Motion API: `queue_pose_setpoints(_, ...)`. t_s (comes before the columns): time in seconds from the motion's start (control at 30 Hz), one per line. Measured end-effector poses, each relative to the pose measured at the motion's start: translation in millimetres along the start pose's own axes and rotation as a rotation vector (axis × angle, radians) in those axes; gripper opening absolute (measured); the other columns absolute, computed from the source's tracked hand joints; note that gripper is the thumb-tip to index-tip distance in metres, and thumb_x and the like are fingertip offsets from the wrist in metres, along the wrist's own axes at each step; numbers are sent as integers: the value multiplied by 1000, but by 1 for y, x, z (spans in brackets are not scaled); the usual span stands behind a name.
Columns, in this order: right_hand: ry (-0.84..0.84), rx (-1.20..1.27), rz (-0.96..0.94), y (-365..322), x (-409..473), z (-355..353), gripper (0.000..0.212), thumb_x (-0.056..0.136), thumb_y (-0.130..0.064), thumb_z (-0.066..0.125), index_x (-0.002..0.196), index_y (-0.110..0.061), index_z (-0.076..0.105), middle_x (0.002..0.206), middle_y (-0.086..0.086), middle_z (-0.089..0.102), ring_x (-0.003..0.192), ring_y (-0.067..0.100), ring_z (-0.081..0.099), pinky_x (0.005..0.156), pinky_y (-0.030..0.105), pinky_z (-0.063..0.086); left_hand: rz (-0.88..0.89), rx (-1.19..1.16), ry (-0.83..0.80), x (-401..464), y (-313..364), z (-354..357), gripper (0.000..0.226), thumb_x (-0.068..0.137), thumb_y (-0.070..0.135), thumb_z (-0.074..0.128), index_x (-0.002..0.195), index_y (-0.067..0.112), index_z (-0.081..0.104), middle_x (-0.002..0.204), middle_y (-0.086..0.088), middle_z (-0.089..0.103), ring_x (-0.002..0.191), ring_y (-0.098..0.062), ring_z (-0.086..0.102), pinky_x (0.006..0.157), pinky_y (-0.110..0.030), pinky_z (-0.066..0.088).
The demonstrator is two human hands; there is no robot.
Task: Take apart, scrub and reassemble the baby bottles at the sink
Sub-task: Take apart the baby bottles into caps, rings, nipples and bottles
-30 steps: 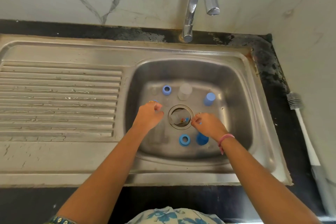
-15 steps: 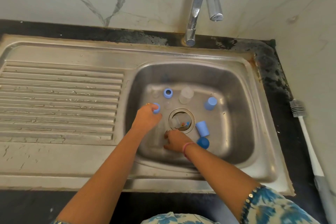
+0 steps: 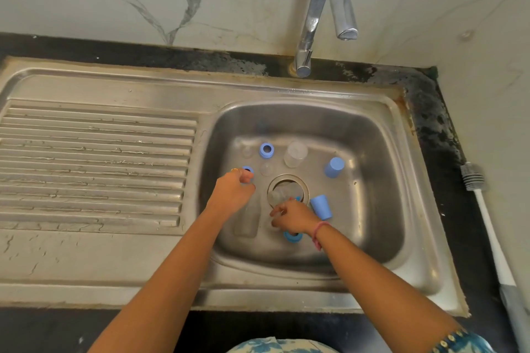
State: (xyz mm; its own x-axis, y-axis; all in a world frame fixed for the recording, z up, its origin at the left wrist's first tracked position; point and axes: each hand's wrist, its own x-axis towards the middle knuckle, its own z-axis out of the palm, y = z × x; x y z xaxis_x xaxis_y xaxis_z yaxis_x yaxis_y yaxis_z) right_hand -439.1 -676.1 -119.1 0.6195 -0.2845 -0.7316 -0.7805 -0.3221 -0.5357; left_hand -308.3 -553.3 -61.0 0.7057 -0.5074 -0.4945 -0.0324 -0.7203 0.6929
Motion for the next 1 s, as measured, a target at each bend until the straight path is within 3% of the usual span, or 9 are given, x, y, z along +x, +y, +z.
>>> queue_pose_setpoints(0.17, 109, 235, -25, -7, -28, -24, 16, 77, -14, 76, 87, -13, 63, 70, -1, 64, 63, 9, 61, 68, 26, 56, 13, -86, -88, -11, 3, 6, 32, 89, 5, 60, 119, 16, 60, 117, 0, 63, 99, -10, 57, 72, -12, 41)
queue_pose_setpoints(0.27, 134, 311, -103, -17, -46, -38, 19, 74, -10, 79, 86, -9, 65, 72, 4, 68, 62, 10, 63, 69, 27, 57, 75, -78, -291, -20, 7, 9, 57, 85, 3, 65, 137, 14, 45, 133, -3, 55, 113, -11, 53, 89, -18, 44)
queue_pose_setpoints(0.33, 111, 343, -152, -25, -57, -46, 20, 72, -7, 79, 88, -7, 68, 78, 9, 70, 66, 15, 65, 74, 33, 58, 115, -49, -406, -29, 11, 13, 77, 81, 11, 74, 146, 17, 33, 140, 2, 47, 125, -10, 46, 99, -23, 40)
queue_pose_setpoints(0.43, 94, 311, -240, -32, -71, -53, 17, 72, -6, 77, 87, -14, 72, 76, 2, 71, 68, 13, 66, 71, 29, 57, 171, -45, -437, -40, 18, 18, 90, 76, 30, 81, 148, 19, 29, 137, 7, 46, 125, -7, 45, 99, -20, 35)
queue_pose_setpoints(0.63, 133, 470, -317, -35, -99, -62, 17, 80, -4, 73, 95, -14, 72, 88, 9, 76, 81, 18, 73, 74, 25, 58, 280, -94, -317, -61, 32, 15, 54, 82, 28, 76, 131, 18, 56, 121, 7, 65, 113, -9, 60, 102, -32, 46)
queue_pose_setpoints(0.73, 147, 609, -277, -33, -109, -61, 23, 86, -6, 68, 107, -16, 66, 95, 11, 75, 90, 21, 72, 77, 26, 59, 253, -93, -266, -68, 36, 16, 47, 87, 32, 71, 129, 17, 57, 122, 10, 63, 114, -7, 58, 96, -23, 45)
queue_pose_setpoints(0.83, 344, 463, -274, -23, -116, -60, 13, 89, -23, 68, 102, -20, 69, 95, -3, 73, 89, 12, 68, 74, 20, 56, 215, -123, -186, -74, 37, 23, 25, 92, 25, 64, 115, 18, 59, 107, 17, 60, 104, -5, 55, 83, -17, 41)
queue_pose_setpoints(0.9, 444, 330, -251, -14, -120, -60, 20, 87, -38, 69, 95, -20, 70, 95, -10, 70, 92, 4, 63, 76, 17, 47, 205, -168, -166, -79, 38, 28, 9, 94, 21, 59, 98, 18, 52, 97, 10, 53, 95, -9, 51, 87, -25, 41)
queue_pose_setpoints(1.0, 494, 196, -208, -1, -127, -63, 20, 85, -45, 69, 89, -25, 69, 97, -13, 67, 95, 5, 60, 77, 21, 45, 189, -217, -133, -86, 41, 35, 10, 97, 26, 55, 106, 23, 50, 108, 8, 51, 101, -11, 51, 98, -34, 44)
